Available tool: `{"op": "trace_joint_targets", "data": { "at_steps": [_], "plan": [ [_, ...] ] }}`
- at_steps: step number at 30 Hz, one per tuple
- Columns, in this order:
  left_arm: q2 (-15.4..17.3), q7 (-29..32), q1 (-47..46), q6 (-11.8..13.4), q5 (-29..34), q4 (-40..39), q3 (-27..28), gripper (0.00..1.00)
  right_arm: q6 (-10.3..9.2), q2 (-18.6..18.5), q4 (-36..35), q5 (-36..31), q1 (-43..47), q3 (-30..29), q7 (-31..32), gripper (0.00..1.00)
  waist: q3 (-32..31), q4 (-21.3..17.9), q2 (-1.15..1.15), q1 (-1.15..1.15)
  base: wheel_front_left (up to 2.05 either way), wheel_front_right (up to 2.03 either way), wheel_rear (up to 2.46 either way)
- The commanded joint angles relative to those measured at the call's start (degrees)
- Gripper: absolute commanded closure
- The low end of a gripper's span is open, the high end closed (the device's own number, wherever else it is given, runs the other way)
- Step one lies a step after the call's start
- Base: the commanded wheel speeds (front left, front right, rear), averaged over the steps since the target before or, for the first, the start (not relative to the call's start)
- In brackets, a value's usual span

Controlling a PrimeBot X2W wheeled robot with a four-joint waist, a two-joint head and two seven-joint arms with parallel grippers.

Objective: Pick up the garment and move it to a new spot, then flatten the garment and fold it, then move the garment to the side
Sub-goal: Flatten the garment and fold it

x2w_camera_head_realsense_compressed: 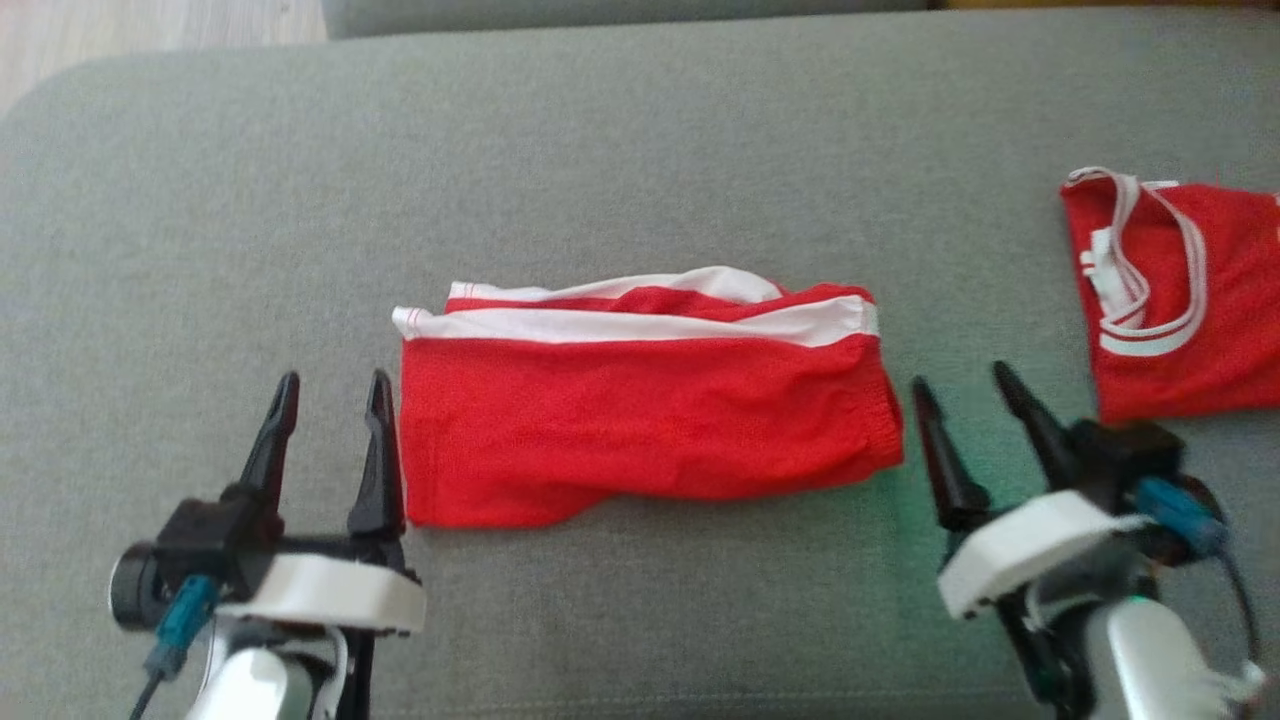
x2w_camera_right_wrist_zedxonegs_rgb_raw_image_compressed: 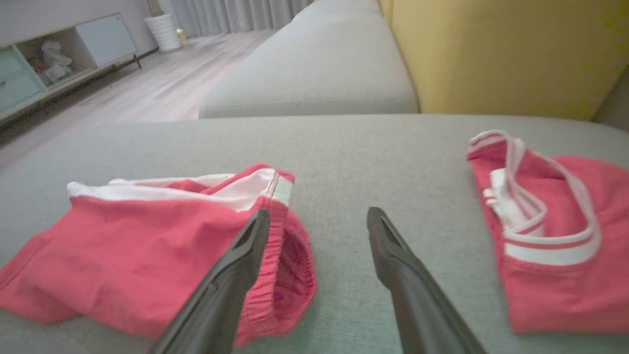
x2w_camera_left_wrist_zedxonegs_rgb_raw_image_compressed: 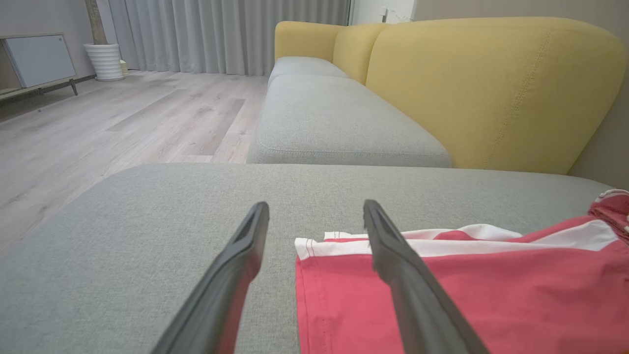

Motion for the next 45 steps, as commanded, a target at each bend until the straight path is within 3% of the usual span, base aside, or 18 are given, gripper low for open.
{"op": "trace_joint_targets", "data": {
  "at_steps": [1,10,16,18,19,40,45],
  "plan": [
    [0.4,-0.2,-3.7,-0.4,0.2,-1.8,1.7,0.00,0.37,-0.6,-0.1,0.3,-4.0,2.3,0.0,0.00,1.6,1.1,0.00,0.00,0.00,0.00,0.00],
    [0.0,-0.8,-8.1,-2.2,1.0,0.6,0.9,0.00,0.37,-0.3,15.4,0.5,-10.8,2.3,-1.6,0.00,5.5,3.9,0.00,0.00,0.00,0.00,0.00],
    [0.1,-1.1,-8.9,-2.6,1.2,1.2,1.5,0.00,0.37,-0.3,20.9,3.1,-12.1,3.0,-0.3,0.00,6.3,3.8,0.00,0.00,0.00,0.00,0.00],
    [-0.1,-1.2,-9.0,-2.7,1.1,1.3,1.6,0.00,0.37,-0.2,21.5,4.7,-12.4,3.6,0.3,0.96,6.5,3.6,0.00,0.00,0.00,0.00,0.00],
    [-0.2,-1.2,-9.1,-2.8,1.1,1.3,1.6,0.00,0.37,-0.2,21.6,5.4,-12.6,3.8,0.5,1.00,6.5,3.4,0.00,0.00,0.00,0.00,0.00],
    [-1.0,-1.3,-7.3,-2.7,0.8,1.8,2.5,0.00,0.37,-5.7,14.7,13.3,-8.5,-1.3,5.9,1.00,4.1,0.4,0.00,0.00,0.00,0.00,0.00],
    [-1.0,-1.3,-6.7,-2.7,0.8,2.0,2.3,0.00,0.37,-4.3,9.1,25.4,-8.6,0.2,13.7,1.00,2.9,-0.2,0.00,0.00,0.00,0.00,0.00]
  ]
}}
